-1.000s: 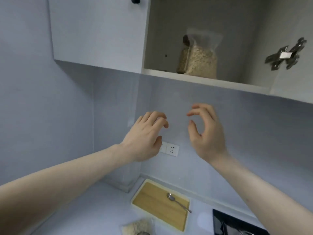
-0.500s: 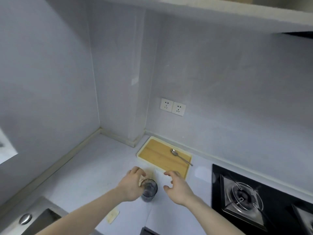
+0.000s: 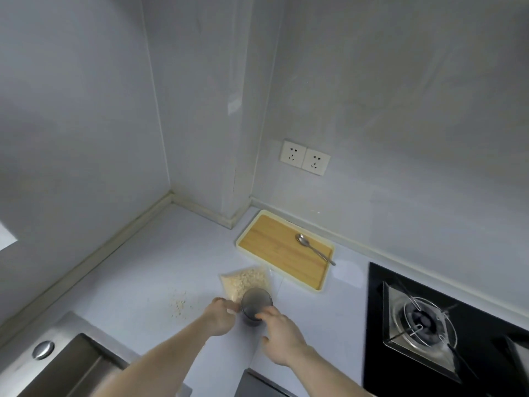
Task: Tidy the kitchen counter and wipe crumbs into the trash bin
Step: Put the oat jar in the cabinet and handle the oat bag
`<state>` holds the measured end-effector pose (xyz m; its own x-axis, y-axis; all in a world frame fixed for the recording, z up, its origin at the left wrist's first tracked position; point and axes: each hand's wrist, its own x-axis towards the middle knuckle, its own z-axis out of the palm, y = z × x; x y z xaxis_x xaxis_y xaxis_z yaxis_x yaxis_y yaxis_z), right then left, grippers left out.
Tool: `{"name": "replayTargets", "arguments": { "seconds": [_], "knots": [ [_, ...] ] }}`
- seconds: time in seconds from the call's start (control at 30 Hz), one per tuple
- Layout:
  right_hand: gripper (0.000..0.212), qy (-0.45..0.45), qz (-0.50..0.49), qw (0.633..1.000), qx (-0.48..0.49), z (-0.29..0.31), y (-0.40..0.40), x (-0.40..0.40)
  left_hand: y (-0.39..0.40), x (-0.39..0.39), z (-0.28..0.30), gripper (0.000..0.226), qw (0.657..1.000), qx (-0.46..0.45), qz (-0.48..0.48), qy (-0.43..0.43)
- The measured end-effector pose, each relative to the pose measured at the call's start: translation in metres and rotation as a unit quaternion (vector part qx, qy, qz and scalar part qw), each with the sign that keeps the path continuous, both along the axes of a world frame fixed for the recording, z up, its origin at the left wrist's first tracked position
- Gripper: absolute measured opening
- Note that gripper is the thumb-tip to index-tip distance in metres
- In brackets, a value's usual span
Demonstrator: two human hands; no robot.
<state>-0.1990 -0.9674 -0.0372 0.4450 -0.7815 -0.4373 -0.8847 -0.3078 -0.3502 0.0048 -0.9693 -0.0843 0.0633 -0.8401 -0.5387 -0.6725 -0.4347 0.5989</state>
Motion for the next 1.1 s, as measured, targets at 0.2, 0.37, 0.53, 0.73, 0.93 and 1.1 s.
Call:
{"name": "replayTargets", "arguments": {
  "seconds": [0.2,0.37,0.53,0.73,0.93,1.1],
  "knots": [
    [0.058,0.057,0.038,0.997,-0.027,-0.014,-0.006,0.005,0.001,-0.004,-0.015,0.066,0.995,0.037,-0.074,-0.047],
    [0.049,0.116,0.060,0.989,-0.068,-0.018,-0.017,0.006,0.001,-0.002,-0.022,0.067,0.996,0.023,-0.072,-0.055],
    [0.025,0.182,0.085,0.973,-0.110,-0.018,-0.021,0.002,0.015,0.001,-0.018,0.065,0.995,0.020,-0.057,-0.074],
    [0.022,0.210,0.106,0.961,-0.143,-0.020,-0.014,-0.028,0.059,0.008,-0.020,0.059,0.984,0.067,-0.128,-0.105],
    [0.021,0.214,0.035,0.967,-0.136,-0.020,-0.011,-0.057,0.080,0.010,-0.007,0.042,0.980,0.125,-0.145,0.049],
    [0.024,0.180,-0.018,0.975,-0.126,-0.024,-0.009,-0.067,0.056,0.022,0.014,0.036,0.999,-0.020,-0.022,-0.024]
  ]
}}
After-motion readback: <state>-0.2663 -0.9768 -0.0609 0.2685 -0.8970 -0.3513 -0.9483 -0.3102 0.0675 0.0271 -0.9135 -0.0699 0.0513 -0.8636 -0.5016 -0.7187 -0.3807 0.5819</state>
